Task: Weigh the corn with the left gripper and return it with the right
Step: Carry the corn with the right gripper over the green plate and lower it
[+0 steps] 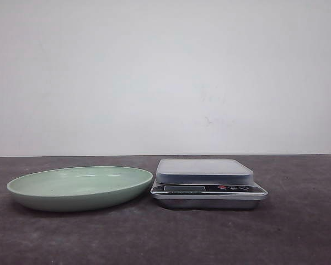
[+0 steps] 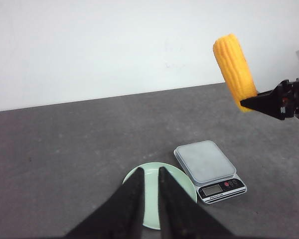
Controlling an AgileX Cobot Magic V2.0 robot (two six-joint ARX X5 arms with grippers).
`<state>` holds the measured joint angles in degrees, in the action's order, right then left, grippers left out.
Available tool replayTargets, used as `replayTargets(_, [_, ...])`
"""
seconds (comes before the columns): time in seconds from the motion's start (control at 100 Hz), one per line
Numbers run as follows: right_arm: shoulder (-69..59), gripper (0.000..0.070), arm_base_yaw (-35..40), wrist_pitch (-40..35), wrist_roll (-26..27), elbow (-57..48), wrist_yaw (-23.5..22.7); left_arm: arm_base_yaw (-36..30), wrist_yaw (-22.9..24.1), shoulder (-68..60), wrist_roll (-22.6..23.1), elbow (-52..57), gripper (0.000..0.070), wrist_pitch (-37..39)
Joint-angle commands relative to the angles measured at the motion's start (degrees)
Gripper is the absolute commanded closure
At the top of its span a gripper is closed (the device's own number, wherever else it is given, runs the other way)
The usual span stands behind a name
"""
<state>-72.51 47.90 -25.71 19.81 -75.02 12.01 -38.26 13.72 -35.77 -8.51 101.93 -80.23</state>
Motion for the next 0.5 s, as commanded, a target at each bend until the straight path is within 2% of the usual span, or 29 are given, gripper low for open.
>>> replayTargets(0.0, [-1.25,0.0694,1.20,2.23,0.92,-0.94,-0.11,-0.39,0.17,-0.52,0.52,0.96,0.0700,0.33])
replayTargets(0.24, [-6.27,0.0694,5.73,9.27,3.10,-0.94,-1.95,-0.37,0.17,-0.52,0.55,0.81,0.0700,1.09])
replayTargets(0.36, [-11.82,0.0695,7.32,9.99,7.32,-0.94,-2.43,-0.37,0.15,-0.52,0.55,0.74,0.0700,2.14])
replayTargets(0.49, [-19.54,0.0694,7.48,10.01,14.51,-0.94,-7.15,-0.37,0.00,-0.52,0.52,0.74,0.0700,2.19])
